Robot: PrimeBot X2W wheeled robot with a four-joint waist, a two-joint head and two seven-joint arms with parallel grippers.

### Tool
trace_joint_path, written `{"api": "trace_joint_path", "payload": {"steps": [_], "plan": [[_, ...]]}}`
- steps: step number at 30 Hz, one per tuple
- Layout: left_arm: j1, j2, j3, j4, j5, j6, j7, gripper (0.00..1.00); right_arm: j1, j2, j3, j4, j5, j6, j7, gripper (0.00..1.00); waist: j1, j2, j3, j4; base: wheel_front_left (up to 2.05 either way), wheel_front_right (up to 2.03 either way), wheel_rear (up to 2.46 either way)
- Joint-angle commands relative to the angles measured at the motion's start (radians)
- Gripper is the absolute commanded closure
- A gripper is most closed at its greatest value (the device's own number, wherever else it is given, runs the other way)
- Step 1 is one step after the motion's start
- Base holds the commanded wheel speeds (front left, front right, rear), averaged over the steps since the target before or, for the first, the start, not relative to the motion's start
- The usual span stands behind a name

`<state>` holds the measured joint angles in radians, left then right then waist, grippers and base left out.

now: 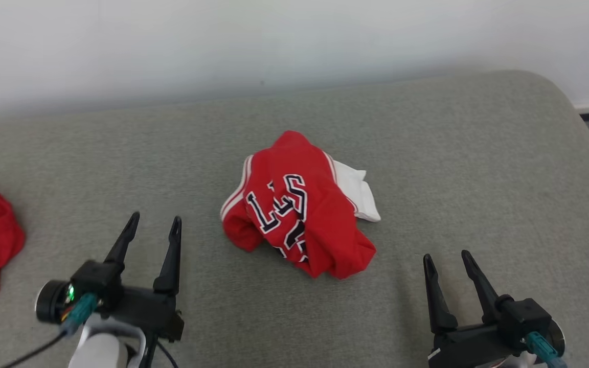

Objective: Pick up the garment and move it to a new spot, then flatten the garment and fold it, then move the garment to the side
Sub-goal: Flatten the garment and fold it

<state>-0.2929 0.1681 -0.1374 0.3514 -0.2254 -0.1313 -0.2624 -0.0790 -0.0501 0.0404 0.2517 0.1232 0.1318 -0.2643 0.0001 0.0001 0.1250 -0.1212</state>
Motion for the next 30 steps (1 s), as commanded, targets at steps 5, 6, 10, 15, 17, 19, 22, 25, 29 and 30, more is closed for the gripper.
{"api": "trace_joint_path", "payload": {"steps": [5, 6, 10, 15, 17, 19, 22, 25, 29, 30], "plan": [[-0.119, 0.058, -0.121, 0.15, -0.059, 0.001, -0.002, 0.0, -0.016, 0.0, -0.001, 0.0, 0.018, -0.002, -0.002, 0.0, -0.0001, -0.0001, 0.044, -0.094, 0.0, 0.0, 0.0], [-0.144, 0.067, -0.141, 0.174, -0.068, 0.001, -0.002, 0.0, -0.017, 0.0, -0.002, 0.0, 0.02, -0.002, -0.002, 0.0, -0.0001, -0.0001, 0.048, -0.105, 0.0, 0.0, 0.0], [-0.213, 0.095, -0.226, 0.29, -0.121, 0.002, -0.002, 0.0, -0.021, 0.0, -0.001, -0.001, 0.032, -0.002, -0.002, 0.0, -0.0001, -0.0001, 0.063, -0.141, 0.0, 0.0, 0.0], [-0.284, 0.111, -0.33, 0.413, -0.191, 0.001, 0.003, 0.0, -0.025, 0.0, 0.003, -0.001, 0.043, -0.002, -0.002, 0.0, -0.0001, -0.0001, 0.077, -0.174, 0.0, 0.0, 0.0], [-0.308, 0.115, -0.369, 0.452, -0.224, 0.002, 0.006, 0.0, -0.027, 0.0, 0.004, -0.001, 0.047, -0.002, -0.002, 0.0, -0.0001, -0.0001, 0.081, -0.18, 0.0, 0.0, 0.0], [-0.328, 0.111, -0.407, 0.482, -0.251, 0.002, 0.009, 0.0, -0.028, 0.0, 0.004, 0.0, 0.05, -0.002, -0.002, 0.0, -0.0001, -0.0001, 0.083, -0.184, 0.0, 0.0, 0.0], [-0.355, 0.114, -0.443, 0.517, -0.286, 0.002, 0.005, 1.0, -0.027, 0.0, 0.002, 0.003, 0.051, -0.002, -0.002, 0.0, -0.0001, -0.0001, 0.08, -0.185, 0.0, 0.0, 0.0], [-0.37, 0.117, -0.46, 0.539, -0.301, 0.002, 0.0, 1.0, -0.019, 0.0, -0.008, 0.004, 0.048, -0.002, -0.002, 0.0, -0.0001, -0.0001, 0.068, -0.176, 0.0, 0.0, 0.0], [-0.382, 0.116, -0.441, 0.5, -0.311, 0.002, -0.003, 1.0, -0.003, 0.0, -0.017, 0.005, 0.04, -0.002, -0.002, 0.0, -0.0001, -0.0001, 0.041, -0.145, 0.0, 0.0, 0.0], [-0.373, 0.114, -0.43, 0.477, -0.307, 0.001, -0.003, 1.0, 0.001, 0.0, -0.023, 0.004, 0.038, -0.002, -0.002, 0.0, -0.0001, -0.0001, 0.033, -0.132, 0.0, 0.0, 0.0]]}}
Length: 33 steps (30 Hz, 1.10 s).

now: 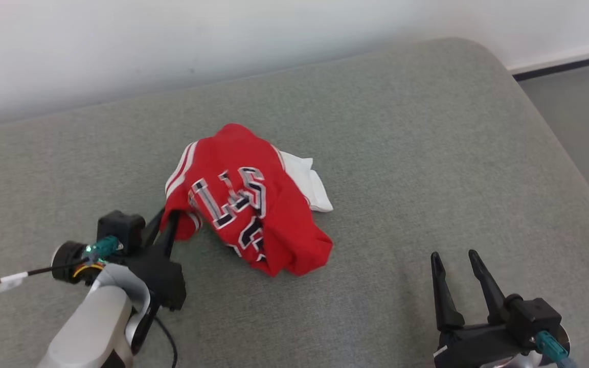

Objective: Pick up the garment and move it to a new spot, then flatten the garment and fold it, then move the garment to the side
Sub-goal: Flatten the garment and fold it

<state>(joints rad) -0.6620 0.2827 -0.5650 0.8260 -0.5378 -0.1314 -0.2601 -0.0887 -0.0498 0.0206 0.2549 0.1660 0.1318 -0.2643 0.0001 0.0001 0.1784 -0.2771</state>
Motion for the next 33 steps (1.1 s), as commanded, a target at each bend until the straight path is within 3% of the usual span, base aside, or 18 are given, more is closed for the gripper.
{"api": "trace_joint_path", "payload": {"steps": [1, 10, 19, 23, 30, 31, 32, 33], "plan": [[0.014, 0.0, 0.016, -0.019, 0.007, 0.004, -0.005, 1.0, 0.015, -0.001, -0.004, 0.001, -0.005, -0.002, -0.002, 0.0, -0.0001, -0.0001, -0.028, 0.036, 0.0, 0.0, 0.0], [0.257, 0.004, 0.134, -0.298, 0.037, 0.056, -0.004, 1.0, 0.057, -0.001, -0.005, 0.001, -0.009, -0.002, -0.002, 0.0, -0.0001, -0.0001, -0.091, 0.164, 0.0, 0.0, 0.0], [0.539, -0.014, 0.146, -0.56, 0.02, 0.162, 0.003, 1.0, 0.072, -0.001, -0.011, -0.001, -0.015, -0.002, -0.002, 0.0, -0.0001, -0.0001, -0.099, 0.257, 0.0, 0.0, 0.0], [0.638, -0.024, 0.131, -0.587, 0.005, 0.182, 0.011, 1.0, 0.068, -0.001, -0.009, -0.002, -0.015, -0.002, -0.002, 0.0, -0.0001, -0.0001, -0.094, 0.266, 0.0, 0.0, 0.0], [0.702, -0.059, 0.084, -0.514, -0.015, 0.168, 0.029, 1.0, 0.066, -0.001, -0.008, 0.004, -0.022, -0.002, -0.002, 0.0, -0.0001, -0.0001, -0.091, 0.262, 0.0, 0.0, 0.0], [0.695, -0.066, 0.086, -0.509, -0.018, 0.168, 0.025, 0.45, 0.067, -0.001, -0.009, 0.004, -0.023, -0.002, -0.002, 0.0, -0.0001, -0.0001, -0.092, 0.261, 0.0, 0.0, 0.0], [0.686, -0.07, 0.089, -0.508, -0.019, 0.167, 0.022, 0.0, 0.067, -0.001, -0.011, 0.004, -0.025, -0.002, -0.002, 0.0, -0.0001, -0.0001, -0.093, 0.261, 0.0, 0.0, 0.0], [0.676, -0.071, 0.093, -0.514, -0.019, 0.166, 0.019, 0.0, 0.069, -0.001, -0.012, 0.004, -0.027, -0.002, -0.002, 0.0, -0.0001, -0.0001, -0.095, 0.26, 0.0, 0.0, 0.0]]}}
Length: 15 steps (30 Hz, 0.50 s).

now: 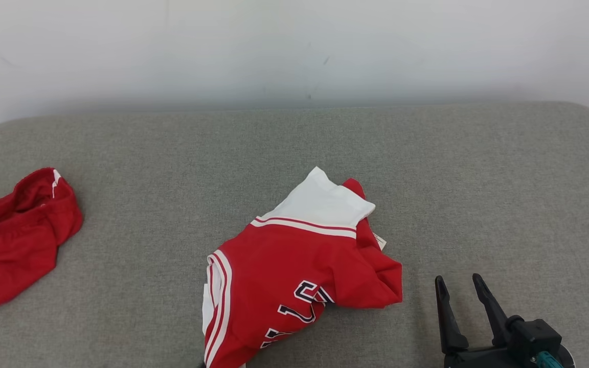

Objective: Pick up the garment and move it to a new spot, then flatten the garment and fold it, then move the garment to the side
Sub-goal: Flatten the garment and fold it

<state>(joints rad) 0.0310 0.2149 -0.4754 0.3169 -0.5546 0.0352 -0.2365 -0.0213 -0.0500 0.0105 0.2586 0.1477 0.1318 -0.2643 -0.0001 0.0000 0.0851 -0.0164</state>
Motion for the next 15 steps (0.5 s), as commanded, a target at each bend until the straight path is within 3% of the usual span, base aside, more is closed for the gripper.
{"api": "trace_joint_path", "payload": {"steps": [1, 9, 15], "plan": [[-0.026, 0.001, 0.012, -0.015, 0.001, -0.001, -0.009, 0.0, 0.003, -0.001, -0.003, 0.001, -0.01, -0.002, -0.002, 0.0, 0.0001, 0.0, -0.003, -0.002, 0.0, 0.0, 0.0], [-0.082, 0.071, 0.063, -0.124, 0.029, -0.006, -0.019, 0.0, 0.003, -0.001, -0.003, 0.002, 0.003, -0.002, -0.002, 0.0, 0.0001, 0.0, -0.005, -0.012, 0.0, 0.0, 0.0], [-0.111, 0.124, 0.086, -0.212, 0.036, 0.017, 0.036, 0.0, -0.009, -0.001, 0.005, 0.005, 0.016, -0.002, -0.002, 0.0, 0.0001, 0.0, 0.0, -0.047, 0.0, 0.0, 0.0]]}}
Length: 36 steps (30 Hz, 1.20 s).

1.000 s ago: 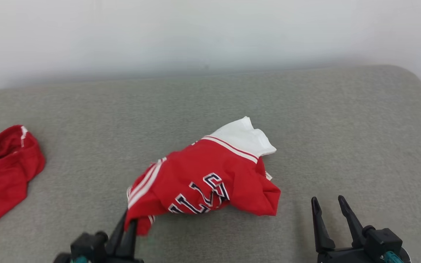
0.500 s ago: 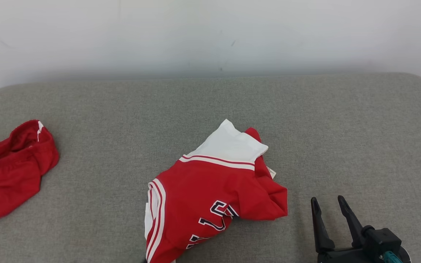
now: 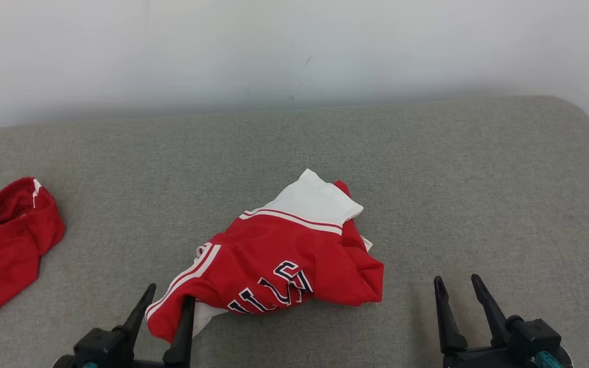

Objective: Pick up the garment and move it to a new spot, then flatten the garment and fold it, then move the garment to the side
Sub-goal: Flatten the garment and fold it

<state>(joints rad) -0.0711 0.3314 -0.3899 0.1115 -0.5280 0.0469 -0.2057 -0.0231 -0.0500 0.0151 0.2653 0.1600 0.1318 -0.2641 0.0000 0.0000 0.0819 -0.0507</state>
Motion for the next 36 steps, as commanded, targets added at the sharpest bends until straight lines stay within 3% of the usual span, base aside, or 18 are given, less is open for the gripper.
{"api": "trace_joint_path", "payload": {"steps": [1, 9, 17, 26, 30, 36], "plan": [[-0.005, 0.014, 0.001, -0.017, 0.011, 0.01, 0.018, 0.0, -0.007, -0.001, 0.0, -0.001, 0.006, -0.002, -0.002, 0.0, 0.0, 0.0, 0.005, -0.021, 0.0, 0.0, 0.0], [0.066, 0.036, -0.026, -0.055, -0.012, 0.032, 0.12, 0.0, 0.003, 0.0, -0.018, 0.001, 0.012, -0.002, -0.002, 0.0, 0.0, 0.0, 0.01, -0.052, 0.0, 0.0, 0.0], [0.118, 0.082, -0.055, -0.062, -0.034, 0.036, 0.238, 0.0, 0.013, -0.001, -0.031, -0.003, 0.007, -0.002, -0.002, 0.0, 0.0, 0.0, 0.006, -0.023, 0.0, 0.0, 0.0], [0.198, 0.154, -0.015, -0.268, -0.054, 0.082, 0.29, 0.0, 0.024, -0.001, -0.04, -0.008, 0.0, -0.002, -0.002, 0.0, 0.0, 0.0, 0.007, 0.009, 0.0, 0.0, 0.0], [0.186, 0.164, 0.005, -0.349, -0.062, 0.089, 0.296, 0.0, 0.018, 0.0, -0.036, -0.004, 0.001, -0.002, -0.002, 0.0, 0.0, 0.0, 0.006, 0.009, 0.0, 0.0, 0.0], [0.086, 0.156, -0.01, -0.337, -0.044, 0.063, 0.312, 0.0, 0.0, -0.001, -0.022, 0.0, 0.008, -0.002, -0.002, 0.0, 0.0, 0.0, 0.015, -0.007, 0.0, 0.0, 0.0]]}}
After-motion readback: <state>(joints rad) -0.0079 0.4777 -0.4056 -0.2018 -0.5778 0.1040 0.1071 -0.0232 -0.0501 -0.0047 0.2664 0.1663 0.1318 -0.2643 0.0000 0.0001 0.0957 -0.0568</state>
